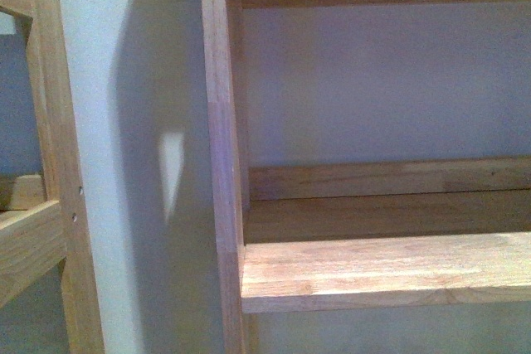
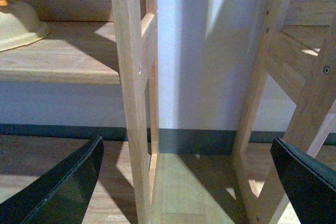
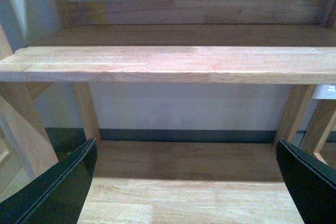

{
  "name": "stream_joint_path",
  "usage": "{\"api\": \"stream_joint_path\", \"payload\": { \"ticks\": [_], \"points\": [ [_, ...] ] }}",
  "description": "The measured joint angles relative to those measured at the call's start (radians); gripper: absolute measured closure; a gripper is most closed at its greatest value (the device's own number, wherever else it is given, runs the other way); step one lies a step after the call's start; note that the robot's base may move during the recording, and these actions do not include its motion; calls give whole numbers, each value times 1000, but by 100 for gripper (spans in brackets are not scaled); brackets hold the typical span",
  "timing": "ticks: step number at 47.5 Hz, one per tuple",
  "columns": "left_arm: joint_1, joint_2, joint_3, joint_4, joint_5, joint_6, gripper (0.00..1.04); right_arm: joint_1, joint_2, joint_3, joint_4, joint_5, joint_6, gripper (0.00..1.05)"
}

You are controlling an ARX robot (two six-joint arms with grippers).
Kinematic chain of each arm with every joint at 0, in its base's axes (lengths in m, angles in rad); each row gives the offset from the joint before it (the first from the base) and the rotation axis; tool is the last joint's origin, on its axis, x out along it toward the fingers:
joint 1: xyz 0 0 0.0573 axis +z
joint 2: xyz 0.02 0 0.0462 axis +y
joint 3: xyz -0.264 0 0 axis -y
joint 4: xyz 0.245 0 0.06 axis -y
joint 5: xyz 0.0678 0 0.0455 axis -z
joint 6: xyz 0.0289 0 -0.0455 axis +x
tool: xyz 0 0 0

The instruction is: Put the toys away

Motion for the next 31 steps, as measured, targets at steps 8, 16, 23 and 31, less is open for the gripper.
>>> {"api": "stream_joint_path", "payload": {
  "ticks": [8,16,23,31],
  "points": [
    [0,0,0,0,0,0,6,0,0,0,0,0,0,0],
    [0,0,0,0,0,0,6,0,0,0,0,0,0,0],
    [0,0,0,0,0,0,6,0,0,0,0,0,0,0],
    [0,0,0,0,0,0,6,0,0,0,0,0,0,0]
  ]
}}
